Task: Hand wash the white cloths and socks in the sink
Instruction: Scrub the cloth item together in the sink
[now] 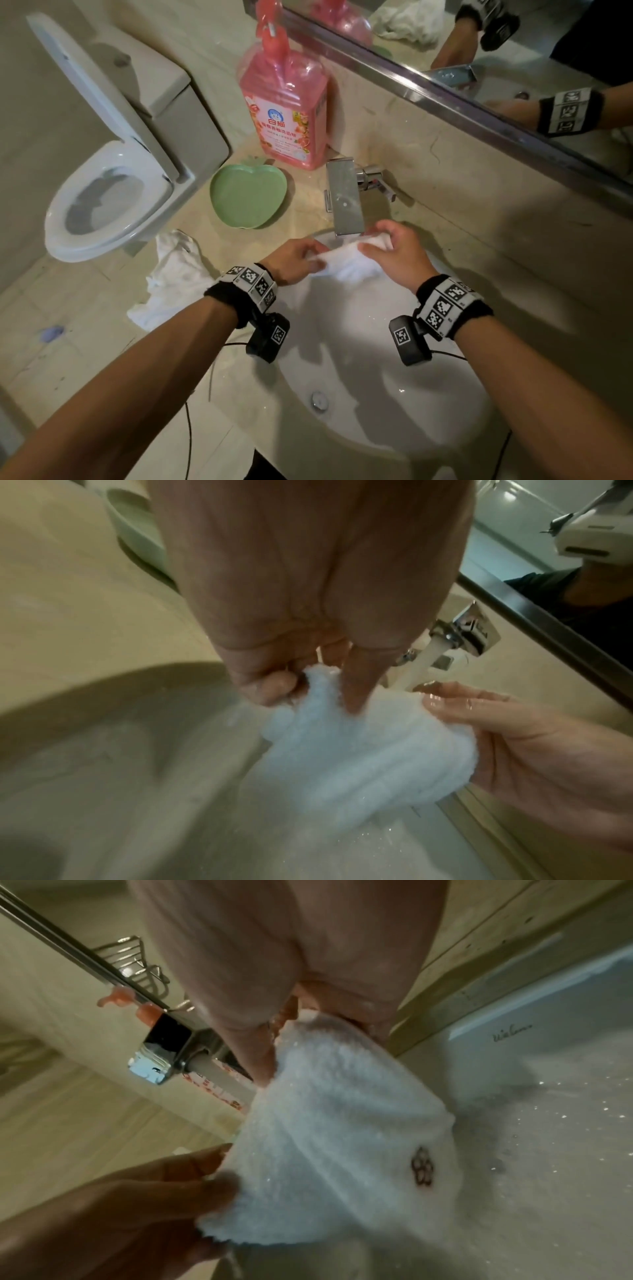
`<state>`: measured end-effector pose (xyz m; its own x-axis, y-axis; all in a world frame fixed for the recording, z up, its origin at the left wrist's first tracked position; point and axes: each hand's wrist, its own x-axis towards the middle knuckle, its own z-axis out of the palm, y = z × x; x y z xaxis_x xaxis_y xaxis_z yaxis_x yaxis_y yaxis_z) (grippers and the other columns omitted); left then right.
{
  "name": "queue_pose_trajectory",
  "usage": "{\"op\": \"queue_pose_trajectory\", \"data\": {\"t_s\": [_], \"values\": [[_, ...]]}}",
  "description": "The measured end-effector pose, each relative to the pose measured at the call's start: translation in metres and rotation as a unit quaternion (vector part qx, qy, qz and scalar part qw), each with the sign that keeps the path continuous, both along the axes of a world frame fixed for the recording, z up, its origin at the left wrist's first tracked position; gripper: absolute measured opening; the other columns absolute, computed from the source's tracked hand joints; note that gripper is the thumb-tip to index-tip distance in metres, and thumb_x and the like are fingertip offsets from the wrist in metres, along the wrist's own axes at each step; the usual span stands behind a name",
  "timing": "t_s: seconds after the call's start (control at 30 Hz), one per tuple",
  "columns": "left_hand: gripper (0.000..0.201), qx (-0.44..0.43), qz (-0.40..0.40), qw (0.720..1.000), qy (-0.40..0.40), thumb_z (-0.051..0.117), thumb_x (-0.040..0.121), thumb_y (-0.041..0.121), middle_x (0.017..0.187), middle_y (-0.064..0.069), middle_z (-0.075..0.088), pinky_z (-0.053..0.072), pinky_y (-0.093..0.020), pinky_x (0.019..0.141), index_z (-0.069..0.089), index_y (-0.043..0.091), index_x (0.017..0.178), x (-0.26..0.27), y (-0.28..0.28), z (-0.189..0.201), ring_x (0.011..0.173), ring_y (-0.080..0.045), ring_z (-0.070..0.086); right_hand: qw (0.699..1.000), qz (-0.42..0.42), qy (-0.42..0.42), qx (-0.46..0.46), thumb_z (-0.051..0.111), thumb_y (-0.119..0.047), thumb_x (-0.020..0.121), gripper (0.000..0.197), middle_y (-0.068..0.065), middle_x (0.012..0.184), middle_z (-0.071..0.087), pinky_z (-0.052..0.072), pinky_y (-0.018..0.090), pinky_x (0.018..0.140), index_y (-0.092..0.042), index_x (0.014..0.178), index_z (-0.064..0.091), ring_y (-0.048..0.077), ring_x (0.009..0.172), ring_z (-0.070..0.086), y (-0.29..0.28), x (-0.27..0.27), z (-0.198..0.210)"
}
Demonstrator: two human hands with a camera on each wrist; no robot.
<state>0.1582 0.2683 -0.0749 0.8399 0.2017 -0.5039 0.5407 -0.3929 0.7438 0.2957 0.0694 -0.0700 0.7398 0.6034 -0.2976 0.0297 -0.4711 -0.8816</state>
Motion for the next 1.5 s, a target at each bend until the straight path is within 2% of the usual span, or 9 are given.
{"op": "queue_pose_trajectory", "data": {"t_s": [0.2, 0.37, 0.53, 0.67, 0.9, 1.07, 1.23, 1.43, 1.5], "values": [[0.04, -0.09, 0.143, 0.985, -0.026, 0.069, 0.088, 0.008, 0.121, -0.013, 0.066, 0.052, -0.04, 0.095, 0.058, 0.006, 0.127, 0.04, -0.025, 0.003, 0.108, -0.029, 0.064, 0.998, -0.055, 0.011, -0.042, 0.076, -0.026, 0.084, 0.016, -0.014, 0.103, 0.064, 0.042, 0.015, 0.065, -0.033, 0.093, 0.064, 0.011, 0.088, 0.061, -0.009, 0.011, 0.001], [0.04, -0.041, 0.151, 0.982, -0.109, 0.071, 0.087, 0.006, 0.109, -0.004, 0.068, 0.052, -0.009, 0.069, 0.061, 0.004, 0.127, 0.063, -0.03, 0.014, 0.092, -0.015, 0.066, 0.989, 0.029, 0.09, -0.117, 0.077, -0.012, 0.08, 0.057, -0.002, 0.127, 0.051, 0.042, 0.03, 0.081, -0.034, 0.126, 0.052, 0.018, 0.112, 0.051, -0.032, 0.018, -0.009], [0.023, -0.013, 0.148, 0.985, -0.085, 0.054, 0.095, 0.002, 0.111, -0.008, 0.07, 0.056, -0.032, 0.083, 0.064, 0.006, 0.115, 0.052, -0.021, 0.021, 0.097, -0.025, 0.067, 0.993, -0.02, 0.092, -0.065, 0.079, -0.008, 0.08, 0.039, 0.007, 0.122, 0.061, 0.052, 0.04, 0.093, -0.022, 0.113, 0.063, 0.028, 0.113, 0.06, -0.027, 0.014, -0.02], [0.014, -0.021, 0.172, 0.984, -0.046, 0.065, 0.089, 0.016, 0.095, 0.003, 0.067, 0.045, -0.025, 0.061, 0.06, 0.028, 0.093, 0.029, -0.003, 0.026, 0.079, -0.017, 0.061, 0.987, -0.081, 0.141, -0.012, 0.089, -0.019, 0.072, 0.045, 0.002, 0.119, 0.066, 0.054, 0.038, 0.092, -0.028, 0.109, 0.066, 0.019, 0.11, 0.063, -0.014, 0.01, -0.021], [0.038, 0.064, -0.012, 0.997, 0.051, 0.069, 0.087, 0.014, 0.135, -0.003, 0.059, 0.045, -0.035, 0.105, 0.063, 0.021, 0.124, -0.005, 0.017, 0.024, 0.121, -0.021, 0.057, 0.986, 0.006, 0.166, -0.006, 0.063, -0.013, 0.096, 0.018, 0.009, 0.116, 0.071, 0.053, 0.043, 0.097, -0.013, 0.113, 0.069, 0.028, 0.111, 0.066, 0.025, -0.01, -0.011], [0.028, 0.027, 0.03, 0.999, 0.029, 0.059, 0.095, 0.017, 0.121, -0.004, 0.066, 0.048, -0.029, 0.089, 0.065, 0.024, 0.121, -0.013, 0.022, 0.015, 0.102, -0.018, 0.061, 0.985, 0.129, -0.003, -0.114, 0.076, -0.009, 0.08, 0.042, 0.01, 0.117, 0.068, 0.049, 0.025, 0.086, -0.005, 0.121, 0.065, 0.025, 0.109, 0.064, 0.028, -0.018, -0.007], [0.011, 0.012, 0.127, 0.991, -0.043, 0.068, 0.091, 0.023, 0.102, -0.002, 0.066, 0.048, -0.024, 0.071, 0.061, 0.022, 0.099, -0.005, 0.012, 0.009, 0.087, -0.019, 0.061, 0.984, 0.095, -0.058, -0.136, 0.066, -0.024, 0.092, 0.027, 0.004, 0.113, 0.071, 0.041, 0.023, 0.08, -0.015, 0.117, 0.071, 0.023, 0.105, 0.065, 0.018, -0.014, -0.008], [0.033, 0.123, 0.013, 0.99, 0.066, 0.046, 0.103, 0.034, 0.131, -0.011, 0.062, 0.044, -0.034, 0.097, 0.057, 0.018, 0.13, 0.021, -0.012, 0.003, 0.117, -0.033, 0.058, 0.995, -0.076, -0.006, -0.056, 0.075, -0.021, 0.081, 0.029, -0.026, 0.075, 0.069, 0.05, 0.01, 0.07, -0.015, 0.109, 0.072, -0.008, 0.078, 0.065, 0.003, -0.013, -0.005], [0.032, 0.046, 0.033, 0.998, 0.037, 0.047, 0.103, 0.03, 0.127, -0.009, 0.064, 0.045, -0.033, 0.1, 0.058, 0.016, 0.129, 0.029, -0.021, 0.003, 0.116, -0.028, 0.059, 0.994, -0.088, 0.002, -0.062, 0.067, -0.021, 0.087, 0.031, -0.019, 0.084, 0.067, 0.054, 0.02, 0.07, -0.022, 0.118, 0.067, 0.002, 0.08, 0.064, -0.001, -0.009, -0.001]]}}
